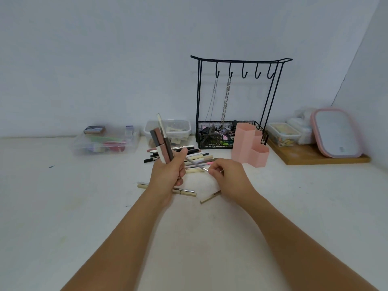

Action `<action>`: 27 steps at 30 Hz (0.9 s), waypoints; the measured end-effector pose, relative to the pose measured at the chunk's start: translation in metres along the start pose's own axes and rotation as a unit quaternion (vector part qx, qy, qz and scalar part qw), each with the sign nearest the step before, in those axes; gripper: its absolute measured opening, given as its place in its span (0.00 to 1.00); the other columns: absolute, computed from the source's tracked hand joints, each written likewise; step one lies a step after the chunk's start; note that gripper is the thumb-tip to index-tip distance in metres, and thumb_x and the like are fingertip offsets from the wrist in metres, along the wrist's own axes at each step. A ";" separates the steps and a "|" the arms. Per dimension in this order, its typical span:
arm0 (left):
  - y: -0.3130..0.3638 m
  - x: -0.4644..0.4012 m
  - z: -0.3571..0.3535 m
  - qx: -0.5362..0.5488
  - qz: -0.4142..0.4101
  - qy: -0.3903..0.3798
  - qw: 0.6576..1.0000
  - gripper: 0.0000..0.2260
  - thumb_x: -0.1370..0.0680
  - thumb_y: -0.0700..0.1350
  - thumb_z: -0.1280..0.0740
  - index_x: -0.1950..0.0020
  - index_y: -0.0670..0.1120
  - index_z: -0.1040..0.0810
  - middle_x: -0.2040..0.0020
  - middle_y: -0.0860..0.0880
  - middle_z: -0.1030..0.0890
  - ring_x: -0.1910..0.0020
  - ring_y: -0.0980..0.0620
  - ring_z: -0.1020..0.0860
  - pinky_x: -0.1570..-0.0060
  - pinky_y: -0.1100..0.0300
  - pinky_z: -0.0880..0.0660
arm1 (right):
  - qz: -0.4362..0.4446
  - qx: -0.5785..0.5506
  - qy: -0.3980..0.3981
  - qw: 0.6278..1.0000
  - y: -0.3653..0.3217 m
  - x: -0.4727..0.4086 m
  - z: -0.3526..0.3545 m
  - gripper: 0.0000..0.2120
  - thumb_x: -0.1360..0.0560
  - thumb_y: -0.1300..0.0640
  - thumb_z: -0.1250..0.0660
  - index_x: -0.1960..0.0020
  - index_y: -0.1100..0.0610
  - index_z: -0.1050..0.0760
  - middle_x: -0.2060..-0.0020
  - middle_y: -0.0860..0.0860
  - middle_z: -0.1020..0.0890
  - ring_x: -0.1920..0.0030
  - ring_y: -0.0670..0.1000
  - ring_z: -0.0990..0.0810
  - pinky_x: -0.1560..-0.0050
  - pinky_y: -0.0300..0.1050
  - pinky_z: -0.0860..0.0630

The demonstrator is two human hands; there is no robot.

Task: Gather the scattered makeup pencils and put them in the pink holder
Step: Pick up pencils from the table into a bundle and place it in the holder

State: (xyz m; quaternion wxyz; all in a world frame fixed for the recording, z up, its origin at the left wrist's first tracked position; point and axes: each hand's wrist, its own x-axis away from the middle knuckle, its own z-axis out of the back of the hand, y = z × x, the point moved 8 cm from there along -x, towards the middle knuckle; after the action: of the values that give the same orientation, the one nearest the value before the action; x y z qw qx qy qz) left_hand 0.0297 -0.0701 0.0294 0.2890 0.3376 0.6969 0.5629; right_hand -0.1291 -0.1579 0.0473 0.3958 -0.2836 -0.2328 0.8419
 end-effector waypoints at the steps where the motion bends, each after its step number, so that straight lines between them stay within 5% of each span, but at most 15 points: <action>1: 0.000 0.000 0.002 0.002 0.004 -0.005 1.000 0.16 0.22 0.53 0.27 0.63 0.47 0.29 0.75 0.53 0.33 0.71 0.52 0.33 0.74 0.62 0.39 | -0.010 -0.016 0.014 1.000 0.002 -0.001 0.002 0.05 0.21 0.59 0.33 0.53 0.57 0.18 0.62 0.47 0.21 0.63 0.43 0.26 0.64 0.31 0.33; 4: -0.002 -0.005 0.009 0.021 0.009 -0.001 1.000 0.18 0.23 0.53 0.26 0.65 0.48 0.31 0.77 0.55 0.35 0.63 0.46 0.31 0.74 0.62 0.40 | -0.076 -0.182 0.031 0.980 0.014 -0.002 0.001 0.06 0.21 0.60 0.33 0.52 0.60 0.18 0.67 0.49 0.22 0.67 0.46 0.25 0.63 0.37 0.26; 8: -0.003 -0.004 0.007 0.036 0.010 0.008 0.999 0.18 0.27 0.53 0.23 0.63 0.48 0.30 0.75 0.53 0.33 0.73 0.54 0.35 0.77 0.64 0.39 | -0.119 -0.445 -0.013 0.887 0.008 0.003 -0.010 0.09 0.20 0.63 0.35 0.47 0.69 0.21 0.63 0.56 0.21 0.64 0.47 0.22 0.60 0.36 0.21; 11: -0.004 0.004 -0.004 0.043 0.000 -0.013 0.999 0.17 0.32 0.53 0.20 0.60 0.46 0.24 0.71 0.50 0.31 0.74 0.54 0.35 0.78 0.64 0.38 | -0.105 -0.508 -0.073 0.852 -0.013 0.012 -0.022 0.09 0.20 0.65 0.36 0.46 0.71 0.23 0.63 0.55 0.20 0.63 0.48 0.19 0.57 0.37 0.19; 15: -0.006 0.013 -0.014 0.066 -0.007 -0.025 0.997 0.16 0.36 0.50 0.19 0.56 0.43 0.17 0.65 0.43 0.17 0.74 0.51 0.23 0.74 0.62 0.27 | -0.029 -0.471 -0.111 0.875 -0.040 0.021 -0.036 0.12 0.20 0.69 0.36 0.40 0.60 0.21 0.63 0.56 0.19 0.65 0.48 0.18 0.57 0.39 0.18; 17: -0.006 0.013 -0.015 0.069 -0.009 -0.025 0.997 0.12 0.31 0.44 0.19 0.56 0.40 0.18 0.66 0.40 0.19 0.78 0.52 0.26 0.77 0.62 0.28 | -0.007 -0.448 -0.101 0.888 -0.045 0.020 -0.037 0.17 0.21 0.70 0.36 0.36 0.57 0.23 0.63 0.57 0.21 0.67 0.47 0.19 0.58 0.38 0.18; 22: -0.015 0.005 -0.008 0.045 0.001 -0.004 0.999 0.16 0.27 0.48 0.21 0.68 0.48 0.25 0.72 0.43 0.25 0.79 0.47 0.30 0.74 0.58 0.30 | 0.007 -0.359 -0.063 0.931 -0.041 0.020 -0.040 0.03 0.24 0.71 0.32 0.54 0.67 0.19 0.70 0.54 0.18 0.72 0.46 0.19 0.65 0.39 0.19; 27: -0.005 0.001 -0.003 -0.008 -0.030 0.009 0.999 0.17 0.25 0.57 0.26 0.66 0.48 0.24 0.69 0.46 0.23 0.70 0.47 0.23 0.69 0.56 0.27 | -0.011 -0.368 -0.035 0.929 -0.035 0.015 -0.029 0.02 0.25 0.66 0.28 0.56 0.61 0.18 0.67 0.53 0.17 0.68 0.49 0.19 0.65 0.43 0.19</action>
State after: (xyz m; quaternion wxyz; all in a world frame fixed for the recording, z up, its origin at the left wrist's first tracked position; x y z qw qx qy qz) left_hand 0.0264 -0.0721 0.0247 0.3023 0.3091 0.7049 0.5623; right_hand -0.0992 -0.1210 0.0430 0.2647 -0.3773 -0.5425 0.7023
